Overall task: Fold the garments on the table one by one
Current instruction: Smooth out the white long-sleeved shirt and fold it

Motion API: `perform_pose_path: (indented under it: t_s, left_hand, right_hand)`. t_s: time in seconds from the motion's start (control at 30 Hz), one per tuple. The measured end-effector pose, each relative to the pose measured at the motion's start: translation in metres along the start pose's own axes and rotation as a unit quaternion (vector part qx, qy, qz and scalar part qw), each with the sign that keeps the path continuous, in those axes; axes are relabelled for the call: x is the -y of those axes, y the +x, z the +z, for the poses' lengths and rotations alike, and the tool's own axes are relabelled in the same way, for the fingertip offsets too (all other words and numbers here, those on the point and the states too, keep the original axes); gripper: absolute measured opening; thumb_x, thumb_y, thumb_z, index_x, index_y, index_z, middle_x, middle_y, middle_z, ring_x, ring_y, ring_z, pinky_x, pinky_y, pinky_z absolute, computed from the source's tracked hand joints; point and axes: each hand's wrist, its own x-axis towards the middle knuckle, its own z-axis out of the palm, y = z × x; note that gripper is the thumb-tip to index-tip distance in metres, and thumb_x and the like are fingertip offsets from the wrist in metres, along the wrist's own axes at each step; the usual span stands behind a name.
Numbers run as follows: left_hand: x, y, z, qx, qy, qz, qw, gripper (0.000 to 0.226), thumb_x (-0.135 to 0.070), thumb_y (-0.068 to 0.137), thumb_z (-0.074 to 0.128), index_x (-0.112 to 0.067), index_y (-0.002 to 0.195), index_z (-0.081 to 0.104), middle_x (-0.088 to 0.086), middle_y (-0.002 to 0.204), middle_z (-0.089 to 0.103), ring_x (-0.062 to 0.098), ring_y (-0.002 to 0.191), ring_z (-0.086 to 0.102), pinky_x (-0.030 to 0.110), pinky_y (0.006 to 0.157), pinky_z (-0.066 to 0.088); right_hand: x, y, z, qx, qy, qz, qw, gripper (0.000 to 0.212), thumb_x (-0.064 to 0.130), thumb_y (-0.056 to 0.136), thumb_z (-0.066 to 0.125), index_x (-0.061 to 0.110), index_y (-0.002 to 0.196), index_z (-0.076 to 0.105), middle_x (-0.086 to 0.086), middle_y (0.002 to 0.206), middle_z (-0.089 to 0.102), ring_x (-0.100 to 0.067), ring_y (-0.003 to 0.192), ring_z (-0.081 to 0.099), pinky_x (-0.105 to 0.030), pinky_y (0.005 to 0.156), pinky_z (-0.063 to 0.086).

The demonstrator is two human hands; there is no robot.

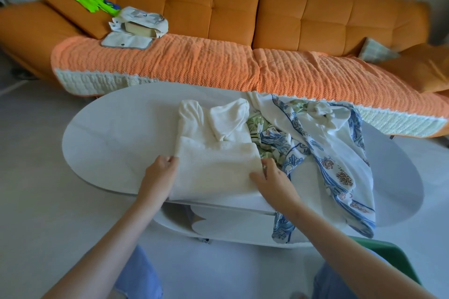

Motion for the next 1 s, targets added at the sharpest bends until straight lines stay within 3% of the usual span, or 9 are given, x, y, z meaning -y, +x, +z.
perform_pose_path:
  t_s: [0.1, 0.33, 0.43, 0.53, 0.63, 0.7, 0.77, 0.83, 1.0]
  left_hand:
    - [-0.009, 0.012, -0.001, -0.014, 0.003, -0.010, 1.000, 0.044, -0.050, 0.086, 0.054, -0.013, 0.108, 0.060, 0.003, 0.101, 0.063, 0.028, 0.102, 0.058, 0.030, 0.076, 0.039]
    - [-0.007, 0.025, 0.007, -0.090, -0.025, 0.029, 0.995, 0.025, -0.029, 0.087, 0.061, -0.008, 0.101, 0.060, 0.008, 0.094, 0.065, 0.025, 0.084, 0.057, 0.029, 0.067, 0.035]
    - [0.003, 0.025, 0.008, -0.078, 0.035, 0.036, 0.996, 0.029, -0.033, 0.086, 0.062, -0.010, 0.103, 0.056, 0.007, 0.097, 0.065, 0.025, 0.083, 0.056, 0.029, 0.067, 0.035]
    - [0.006, 0.026, -0.002, -0.086, 0.012, 0.116, 0.989, 0.049, -0.032, 0.080, 0.071, -0.013, 0.120, 0.049, 0.004, 0.109, 0.057, 0.022, 0.091, 0.056, 0.033, 0.075, 0.042]
    - [0.005, 0.022, -0.027, -0.032, 0.045, 0.327, 0.943, 0.049, -0.053, 0.086, 0.052, -0.026, 0.128, 0.049, -0.007, 0.125, 0.054, 0.013, 0.114, 0.050, 0.035, 0.100, 0.036]
    - [0.010, 0.013, -0.039, 0.101, 0.143, 0.402, 0.899, 0.063, -0.075, 0.081, 0.032, -0.041, 0.135, 0.038, -0.022, 0.140, 0.039, -0.008, 0.130, 0.031, 0.032, 0.115, 0.010]
    - [0.023, 0.007, -0.041, 0.187, 0.260, 0.420, 0.849, 0.083, -0.088, 0.071, 0.026, -0.045, 0.143, 0.022, -0.028, 0.149, 0.014, -0.018, 0.135, 0.002, 0.030, 0.115, -0.013]
    - [0.038, 0.007, -0.038, 0.191, 0.336, 0.436, 0.813, 0.093, -0.091, 0.067, 0.021, -0.043, 0.146, 0.013, -0.025, 0.153, 0.002, -0.012, 0.138, -0.010, 0.035, 0.113, -0.019]
    - [0.043, 0.015, -0.036, 0.162, 0.337, 0.460, 0.805, 0.081, -0.082, 0.078, 0.023, -0.040, 0.147, 0.017, -0.018, 0.155, 0.011, -0.006, 0.141, 0.000, 0.041, 0.113, -0.016]
  right_hand:
    - [0.006, 0.018, -0.004, -0.027, 0.056, 0.058, 0.996, 0.049, 0.056, 0.089, 0.049, 0.015, 0.115, 0.050, 0.001, 0.100, 0.055, -0.017, 0.091, 0.052, -0.031, 0.075, 0.040]
    - [0.008, 0.048, 0.005, -0.158, 0.087, 0.024, 0.983, 0.019, 0.032, 0.091, 0.054, 0.018, 0.103, 0.058, 0.008, 0.085, 0.059, -0.020, 0.085, 0.058, -0.032, 0.071, 0.044]
    - [-0.005, 0.047, 0.009, -0.121, -0.021, 0.034, 0.992, 0.032, 0.037, 0.089, 0.057, 0.019, 0.115, 0.052, 0.002, 0.104, 0.061, -0.022, 0.096, 0.058, -0.031, 0.071, 0.040]
    - [-0.013, 0.046, 0.000, -0.118, 0.001, -0.049, 0.992, 0.055, 0.035, 0.086, 0.063, 0.022, 0.135, 0.040, 0.002, 0.130, 0.049, -0.018, 0.116, 0.050, -0.038, 0.091, 0.045]
    - [-0.012, 0.036, -0.024, -0.042, -0.068, -0.272, 0.959, 0.057, 0.042, 0.090, 0.054, 0.029, 0.142, 0.036, 0.011, 0.148, 0.035, -0.008, 0.136, 0.030, -0.041, 0.115, 0.023]
    - [-0.015, 0.024, -0.034, 0.095, -0.189, -0.330, 0.920, 0.073, 0.062, 0.084, 0.045, 0.037, 0.147, 0.018, 0.021, 0.153, 0.011, 0.003, 0.139, 0.010, -0.029, 0.118, 0.001]
    - [-0.028, 0.021, -0.033, 0.162, -0.298, -0.361, 0.869, 0.089, 0.072, 0.078, 0.043, 0.037, 0.148, 0.002, 0.021, 0.154, -0.008, 0.006, 0.140, -0.010, -0.021, 0.114, -0.012]
    - [-0.041, 0.025, -0.026, 0.157, -0.340, -0.379, 0.846, 0.097, 0.074, 0.077, 0.046, 0.033, 0.149, -0.005, 0.018, 0.155, -0.013, 0.004, 0.140, -0.016, -0.022, 0.115, -0.014]
    - [-0.046, 0.033, -0.027, 0.146, -0.275, -0.363, 0.878, 0.085, 0.067, 0.082, 0.045, 0.036, 0.148, 0.001, 0.022, 0.154, -0.001, 0.007, 0.140, -0.004, -0.021, 0.116, -0.004]
